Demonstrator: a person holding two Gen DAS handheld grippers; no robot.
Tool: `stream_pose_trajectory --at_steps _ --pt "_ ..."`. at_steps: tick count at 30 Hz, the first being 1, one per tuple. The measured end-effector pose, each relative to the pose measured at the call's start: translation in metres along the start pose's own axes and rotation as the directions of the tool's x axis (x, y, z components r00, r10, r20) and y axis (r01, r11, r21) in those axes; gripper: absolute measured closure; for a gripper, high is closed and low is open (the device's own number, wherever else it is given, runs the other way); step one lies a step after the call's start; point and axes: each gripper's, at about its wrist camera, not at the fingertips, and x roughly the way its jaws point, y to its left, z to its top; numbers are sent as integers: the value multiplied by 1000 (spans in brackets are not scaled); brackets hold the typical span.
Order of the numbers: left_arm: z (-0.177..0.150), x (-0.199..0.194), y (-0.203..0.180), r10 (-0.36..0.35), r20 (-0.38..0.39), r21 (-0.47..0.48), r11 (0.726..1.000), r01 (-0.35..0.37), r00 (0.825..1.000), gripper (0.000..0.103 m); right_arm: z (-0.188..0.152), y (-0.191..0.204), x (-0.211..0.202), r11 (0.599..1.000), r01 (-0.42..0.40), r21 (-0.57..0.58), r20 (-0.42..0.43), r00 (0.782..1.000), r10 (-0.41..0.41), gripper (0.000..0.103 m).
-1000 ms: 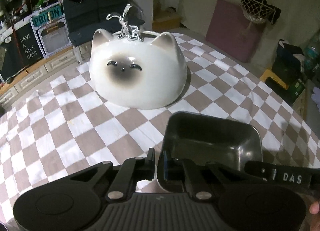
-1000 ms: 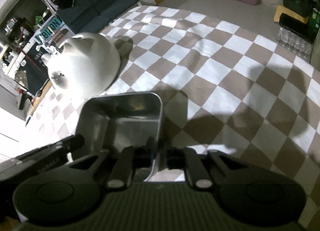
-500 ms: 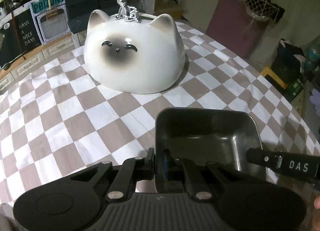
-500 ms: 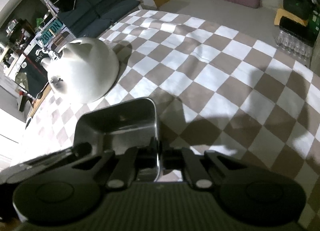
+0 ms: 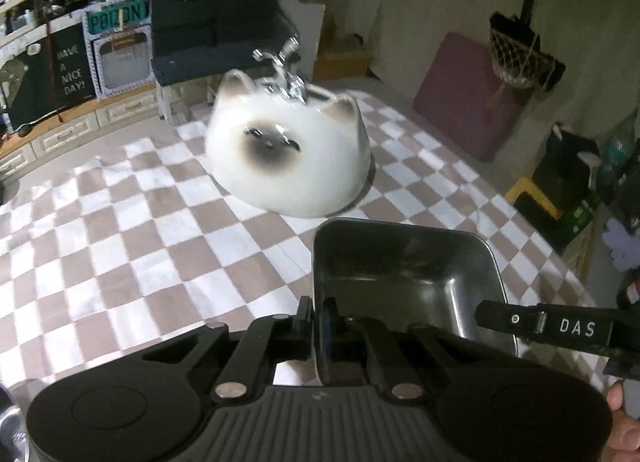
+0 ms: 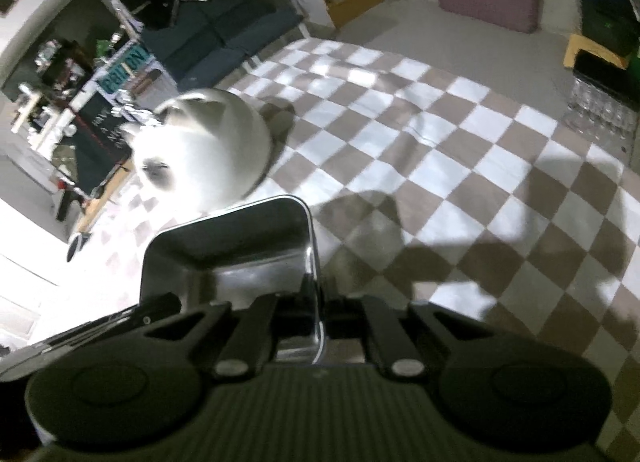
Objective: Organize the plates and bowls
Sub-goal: 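Lift and carry the second tray with both grippers toward the first tray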
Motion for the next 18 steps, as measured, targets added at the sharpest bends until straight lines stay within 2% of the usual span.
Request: stream_pose_trajectory --at_steps 9,18 --pt "-14 -75 24 34 98 -68 997 -27 995 99 -19 38 -46 985 -107 -136 40 993 114 99" --pt "-41 -141 54 111 170 -143 986 -86 979 98 -44 73 -80 950 -231 -212 33 969 243 98"
